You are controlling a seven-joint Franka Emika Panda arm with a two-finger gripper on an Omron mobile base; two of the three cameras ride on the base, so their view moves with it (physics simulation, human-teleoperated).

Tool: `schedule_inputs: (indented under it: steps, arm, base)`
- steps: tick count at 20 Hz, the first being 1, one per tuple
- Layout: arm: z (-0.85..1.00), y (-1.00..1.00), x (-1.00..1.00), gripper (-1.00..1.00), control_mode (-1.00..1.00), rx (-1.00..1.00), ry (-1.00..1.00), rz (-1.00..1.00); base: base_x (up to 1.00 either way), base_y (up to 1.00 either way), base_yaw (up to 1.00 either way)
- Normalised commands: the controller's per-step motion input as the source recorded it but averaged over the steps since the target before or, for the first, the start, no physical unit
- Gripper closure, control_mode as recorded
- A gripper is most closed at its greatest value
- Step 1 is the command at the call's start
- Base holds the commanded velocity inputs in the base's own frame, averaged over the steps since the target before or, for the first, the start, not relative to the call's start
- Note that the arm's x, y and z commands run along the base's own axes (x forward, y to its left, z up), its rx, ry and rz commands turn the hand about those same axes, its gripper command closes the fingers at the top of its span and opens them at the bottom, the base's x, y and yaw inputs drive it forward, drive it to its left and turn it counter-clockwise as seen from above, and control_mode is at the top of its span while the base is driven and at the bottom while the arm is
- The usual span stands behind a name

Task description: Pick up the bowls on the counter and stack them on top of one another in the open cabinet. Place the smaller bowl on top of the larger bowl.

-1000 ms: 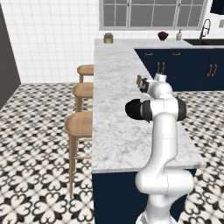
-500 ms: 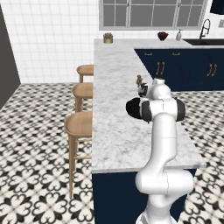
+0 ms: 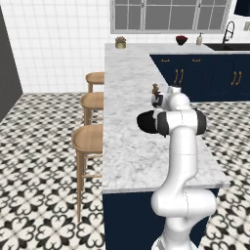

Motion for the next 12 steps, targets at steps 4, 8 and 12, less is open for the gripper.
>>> schedule_inputs:
  steps: [4, 8, 12]
  arm:
    - [0.1, 0.05, -0.2, 1.0, -1.0, 0.0, -0.06, 0.0]
    - [0.23, 0.0, -0.41, 1.0, -1.0, 0.0, -0.14, -0.04]
    - [0.59, 0.0, -0.67, 1.0, -1.0, 0.02, -0.12, -0.06]
  base:
    - [0.0, 0.0, 0.0]
    - [0.0, 0.0, 0.0]
    - [0.0, 0.0, 0.0]
